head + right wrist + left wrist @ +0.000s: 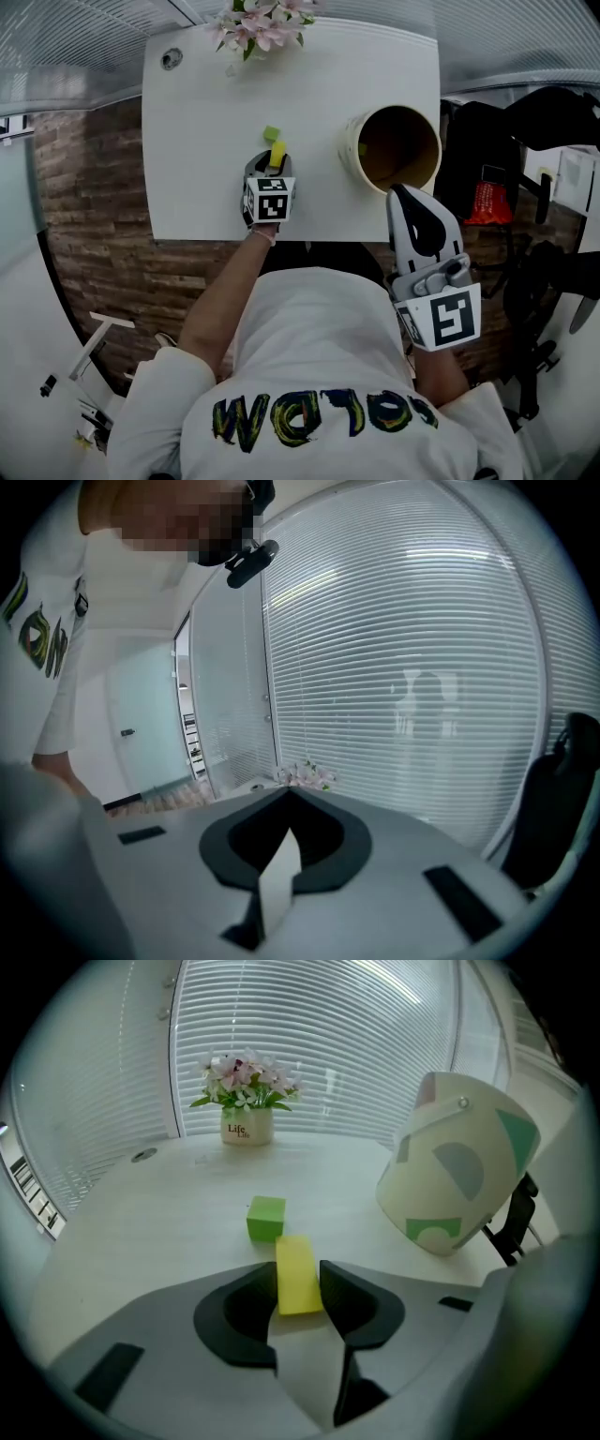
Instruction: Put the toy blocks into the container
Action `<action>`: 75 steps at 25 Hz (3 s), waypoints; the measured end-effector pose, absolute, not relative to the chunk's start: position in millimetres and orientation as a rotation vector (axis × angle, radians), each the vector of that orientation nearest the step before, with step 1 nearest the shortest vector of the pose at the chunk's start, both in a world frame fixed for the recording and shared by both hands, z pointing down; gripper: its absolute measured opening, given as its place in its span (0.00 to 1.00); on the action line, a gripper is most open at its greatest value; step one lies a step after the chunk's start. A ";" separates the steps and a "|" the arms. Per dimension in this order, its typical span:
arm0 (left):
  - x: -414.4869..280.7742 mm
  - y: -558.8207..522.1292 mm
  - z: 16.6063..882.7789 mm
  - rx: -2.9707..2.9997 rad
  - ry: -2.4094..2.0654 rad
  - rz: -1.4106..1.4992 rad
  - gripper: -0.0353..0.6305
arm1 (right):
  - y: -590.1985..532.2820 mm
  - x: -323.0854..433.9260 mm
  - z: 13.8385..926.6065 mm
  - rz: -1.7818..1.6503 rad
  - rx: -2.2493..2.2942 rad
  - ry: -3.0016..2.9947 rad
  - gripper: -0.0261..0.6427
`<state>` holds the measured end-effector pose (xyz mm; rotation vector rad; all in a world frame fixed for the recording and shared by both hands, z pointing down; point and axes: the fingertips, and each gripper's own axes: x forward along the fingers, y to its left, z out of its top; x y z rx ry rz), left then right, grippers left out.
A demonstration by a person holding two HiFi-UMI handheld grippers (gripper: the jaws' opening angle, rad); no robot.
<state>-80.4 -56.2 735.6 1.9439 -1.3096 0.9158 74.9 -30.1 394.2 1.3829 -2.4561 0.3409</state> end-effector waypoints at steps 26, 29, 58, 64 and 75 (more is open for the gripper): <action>-86.4 -72.0 638.7 2.049 -1.347 0.772 0.28 | -49.4 69.0 366.1 0.260 1.405 -2.499 0.05; -89.2 -79.3 606.5 2.088 -1.373 0.714 0.28 | -52.7 70.0 360.8 0.239 1.416 -2.502 0.05; -91.4 -93.5 360.5 2.391 -1.504 0.263 0.28 | -64.8 71.1 298.0 0.097 1.485 -2.562 0.05; -59.8 -92.5 357.4 2.453 -1.401 0.264 0.28 | -58.9 96.1 297.9 0.104 1.570 -2.501 0.05; 23.6 -82.0 359.8 2.576 -1.150 0.294 0.28 | -30.3 165.2 305.1 0.148 1.779 -2.349 0.05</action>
